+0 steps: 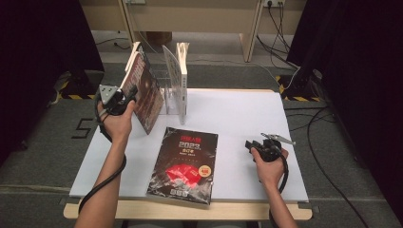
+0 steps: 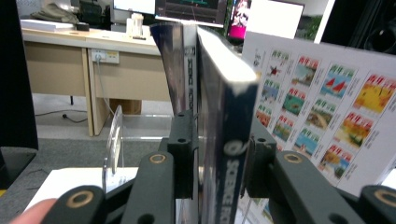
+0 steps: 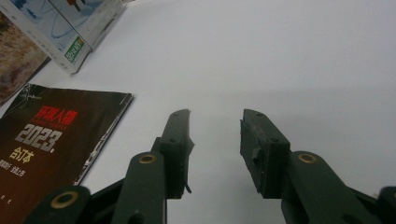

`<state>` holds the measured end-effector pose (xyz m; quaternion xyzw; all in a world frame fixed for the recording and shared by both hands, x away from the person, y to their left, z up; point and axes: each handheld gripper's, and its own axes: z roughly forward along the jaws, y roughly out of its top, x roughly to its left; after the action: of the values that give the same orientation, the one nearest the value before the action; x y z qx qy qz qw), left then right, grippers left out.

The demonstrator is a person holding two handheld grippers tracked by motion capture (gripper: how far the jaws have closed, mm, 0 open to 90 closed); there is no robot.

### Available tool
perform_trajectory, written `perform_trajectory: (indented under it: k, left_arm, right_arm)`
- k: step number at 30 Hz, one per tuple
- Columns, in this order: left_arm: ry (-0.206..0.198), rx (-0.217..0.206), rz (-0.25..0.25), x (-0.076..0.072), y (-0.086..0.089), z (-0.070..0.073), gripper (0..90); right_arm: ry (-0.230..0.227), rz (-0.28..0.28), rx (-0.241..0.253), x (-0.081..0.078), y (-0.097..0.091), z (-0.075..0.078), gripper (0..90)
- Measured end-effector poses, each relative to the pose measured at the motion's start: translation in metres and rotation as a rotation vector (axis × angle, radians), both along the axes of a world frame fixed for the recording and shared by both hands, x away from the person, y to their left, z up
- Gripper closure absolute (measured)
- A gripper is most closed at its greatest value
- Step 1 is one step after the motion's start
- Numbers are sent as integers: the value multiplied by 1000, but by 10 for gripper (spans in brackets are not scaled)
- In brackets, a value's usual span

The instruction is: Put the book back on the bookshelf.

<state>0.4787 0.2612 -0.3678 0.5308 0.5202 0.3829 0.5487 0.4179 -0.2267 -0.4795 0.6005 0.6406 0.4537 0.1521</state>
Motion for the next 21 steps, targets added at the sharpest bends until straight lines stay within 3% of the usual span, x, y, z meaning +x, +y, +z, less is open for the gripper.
perform_trajectory:
  k: [5, 12, 21]
  left_arm:
    - [-14, -11, 8, 1, -1, 5, 746]
    - [-3, -11, 17, 1, 0, 10, 798]
    - [-5, -21, 16, 3, -1, 11, 775]
  right_arm:
    - [-4, -2, -3, 0, -2, 0, 628]
    - [-6, -4, -2, 0, -3, 0, 627]
    - [-2, -2, -10, 0, -3, 0, 622]
